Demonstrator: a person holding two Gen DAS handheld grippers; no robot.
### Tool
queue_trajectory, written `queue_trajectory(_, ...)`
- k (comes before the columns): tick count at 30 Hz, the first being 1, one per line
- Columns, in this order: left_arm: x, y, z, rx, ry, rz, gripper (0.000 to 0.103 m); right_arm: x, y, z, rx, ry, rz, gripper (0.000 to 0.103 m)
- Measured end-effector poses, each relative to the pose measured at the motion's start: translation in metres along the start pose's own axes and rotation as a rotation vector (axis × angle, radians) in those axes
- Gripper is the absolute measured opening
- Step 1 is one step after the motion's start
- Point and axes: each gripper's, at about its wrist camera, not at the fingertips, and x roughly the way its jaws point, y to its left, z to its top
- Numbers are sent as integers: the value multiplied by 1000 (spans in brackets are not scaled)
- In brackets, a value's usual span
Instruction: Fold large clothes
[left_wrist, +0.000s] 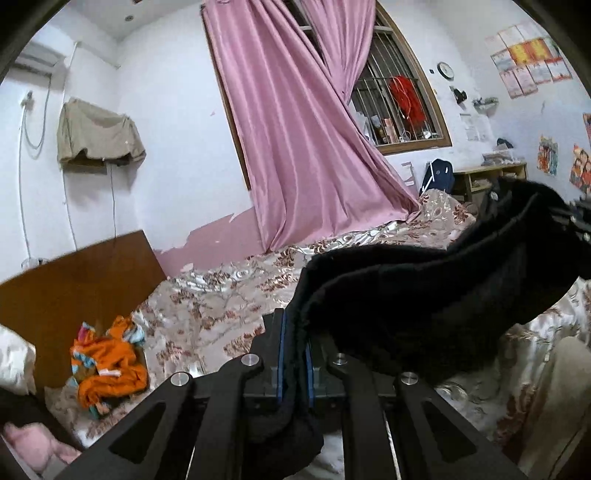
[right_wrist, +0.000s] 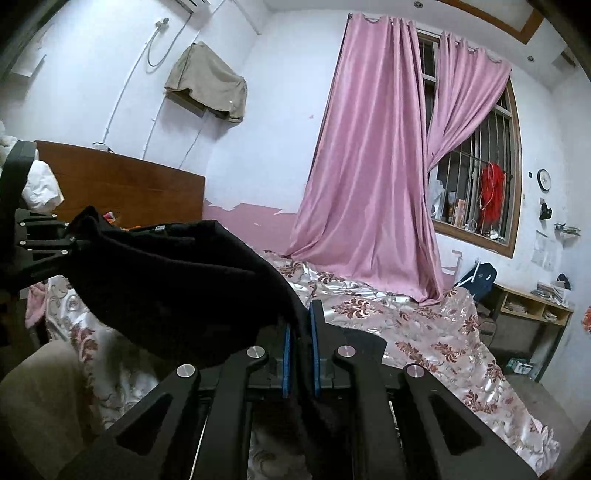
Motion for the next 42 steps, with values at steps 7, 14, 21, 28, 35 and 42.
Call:
queue_trajectory(7, 51, -2, 25, 17, -3, 32, 8, 54, -10, 18, -27, -6, -30, 7)
queue_trajectory(14, 124, -4, 42, 19, 37, 64, 8, 118, -16, 34, -39, 0, -31, 7)
queue_trajectory(21, 203, -13, 48, 62, 73, 61, 8, 192, -21, 26, -22, 42, -36, 7)
queue_trajectory(28, 287, -7, 43, -20, 157, 20, 8, 258, -18, 21, -101, 86, -44, 7)
queue_trajectory(35, 352, -12, 20, -77, 248, 11, 8, 318, -16, 8, -135, 146, -31, 7)
queue_trajectory(42, 405, -17, -1, -122, 351, -49, 9, 374, -12, -20, -121, 245, -23, 7)
